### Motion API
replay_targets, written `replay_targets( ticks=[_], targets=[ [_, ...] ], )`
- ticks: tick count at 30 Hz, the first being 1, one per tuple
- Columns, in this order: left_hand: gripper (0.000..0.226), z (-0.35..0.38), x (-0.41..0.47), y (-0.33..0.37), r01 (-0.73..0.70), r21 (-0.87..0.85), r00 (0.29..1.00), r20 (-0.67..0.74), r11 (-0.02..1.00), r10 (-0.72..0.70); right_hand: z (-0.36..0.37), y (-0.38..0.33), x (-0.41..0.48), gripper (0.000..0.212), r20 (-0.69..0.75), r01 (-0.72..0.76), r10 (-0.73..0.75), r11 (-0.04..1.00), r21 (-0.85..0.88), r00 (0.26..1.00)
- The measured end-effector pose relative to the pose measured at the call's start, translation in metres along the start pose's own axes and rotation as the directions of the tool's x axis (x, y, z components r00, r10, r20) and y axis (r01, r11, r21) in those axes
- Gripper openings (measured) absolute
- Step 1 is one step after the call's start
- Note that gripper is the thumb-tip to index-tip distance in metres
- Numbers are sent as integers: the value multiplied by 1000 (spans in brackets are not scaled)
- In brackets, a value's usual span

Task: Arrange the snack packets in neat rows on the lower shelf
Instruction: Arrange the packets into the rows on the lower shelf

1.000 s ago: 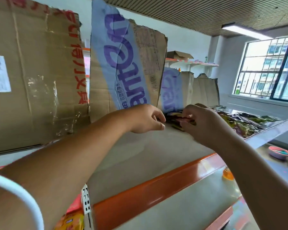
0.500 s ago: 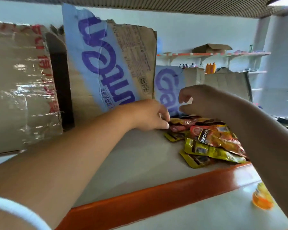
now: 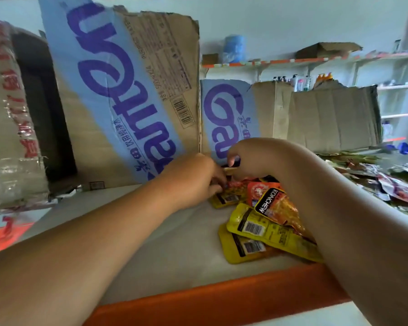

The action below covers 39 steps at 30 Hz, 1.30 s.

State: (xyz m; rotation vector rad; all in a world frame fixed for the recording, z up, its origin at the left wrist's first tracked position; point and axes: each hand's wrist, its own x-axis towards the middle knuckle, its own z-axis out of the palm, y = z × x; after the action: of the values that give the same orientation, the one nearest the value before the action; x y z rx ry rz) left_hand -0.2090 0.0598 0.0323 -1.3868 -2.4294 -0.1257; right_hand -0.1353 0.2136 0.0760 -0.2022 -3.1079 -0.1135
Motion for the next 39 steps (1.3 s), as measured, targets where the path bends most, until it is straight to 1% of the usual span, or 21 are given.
replay_targets(
  ticks=[2, 4, 6, 7, 9, 12, 13, 15, 17, 18, 20, 21, 24, 26, 28, 30, 32, 36, 39],
  targets=[
    [19, -2, -1, -3, -31, -47, 998, -52, 998, 29, -1, 0, 0, 38, -21, 10, -11, 1000, -7, 1000],
    [16, -6, -1, -6, -51, -107, 996, -82, 993, 42, -2, 0, 2, 30, -57, 18, -18, 1000, -5, 998],
    [10, -12, -2, -9, -61, -187, 992, -118, 981, 39, -2, 2, 3, 24, -111, 20, -16, 999, 37, 994],
    [8, -16, -3, -11, -48, -239, 991, -134, 970, 16, -3, 4, 3, 20, -154, 24, -11, 997, 78, 988],
    [16, -27, -6, -17, -2, -340, 983, -174, 940, -61, -2, 10, 5, 11, -268, 58, 0, 976, 208, 964],
    [16, -44, -9, -29, 64, -510, 955, -217, 858, -201, -2, 13, 7, 18, -391, 138, 34, 904, 404, 920],
    [18, -49, -9, -34, 100, -559, 943, -212, 823, -258, -3, 13, 7, 18, -419, 156, 46, 887, 434, 907],
    [21, -53, -9, -43, 210, -607, 915, -154, 766, -373, -4, 13, 6, 21, -444, 166, 67, 869, 466, 893],
    [21, -53, -11, -52, 349, -602, 891, -24, 718, -454, -4, 13, 6, 23, -439, 166, 67, 866, 472, 896],
    [20, -52, -13, -55, 412, -577, 882, 58, 705, -468, -4, 12, 6, 25, -435, 168, 62, 866, 471, 898],
    [17, -49, -16, -62, 491, -505, 865, 180, 710, -469, -4, 12, 5, 30, -425, 175, 47, 866, 469, 904],
    [17, -48, -17, -64, 506, -479, 859, 204, 717, -470, -5, 11, 3, 31, -421, 186, 34, 863, 469, 906],
    [17, -49, -17, -68, 486, -471, 870, 182, 736, -458, -5, 10, -1, 29, -425, 264, -38, 833, 487, 904],
    [21, -48, -19, -68, 462, -485, 884, 187, 743, -428, -4, 7, -3, 28, -425, 321, -101, 813, 486, 899],
    [26, -46, -20, -69, 440, -508, 897, 202, 741, -394, -3, 4, -3, 26, -418, 360, -162, 815, 454, 894],
    [36, -45, -22, -71, 412, -515, 910, 191, 752, -368, -1, 1, -2, 26, -427, 399, -201, 801, 446, 882],
    [47, -44, -21, -73, 423, -510, 904, 178, 749, -389, -1, 0, -2, 27, -443, 440, -233, 776, 452, 866],
    [38, -47, -25, -71, 486, -468, 874, 256, 738, -414, 1, -3, -4, 24, -367, 446, -306, 801, 400, 878],
    [20, -50, -27, -64, 501, -439, 864, 298, 746, -406, 3, -5, -5, 24, -323, 438, -324, 805, 401, 889]
  ],
)
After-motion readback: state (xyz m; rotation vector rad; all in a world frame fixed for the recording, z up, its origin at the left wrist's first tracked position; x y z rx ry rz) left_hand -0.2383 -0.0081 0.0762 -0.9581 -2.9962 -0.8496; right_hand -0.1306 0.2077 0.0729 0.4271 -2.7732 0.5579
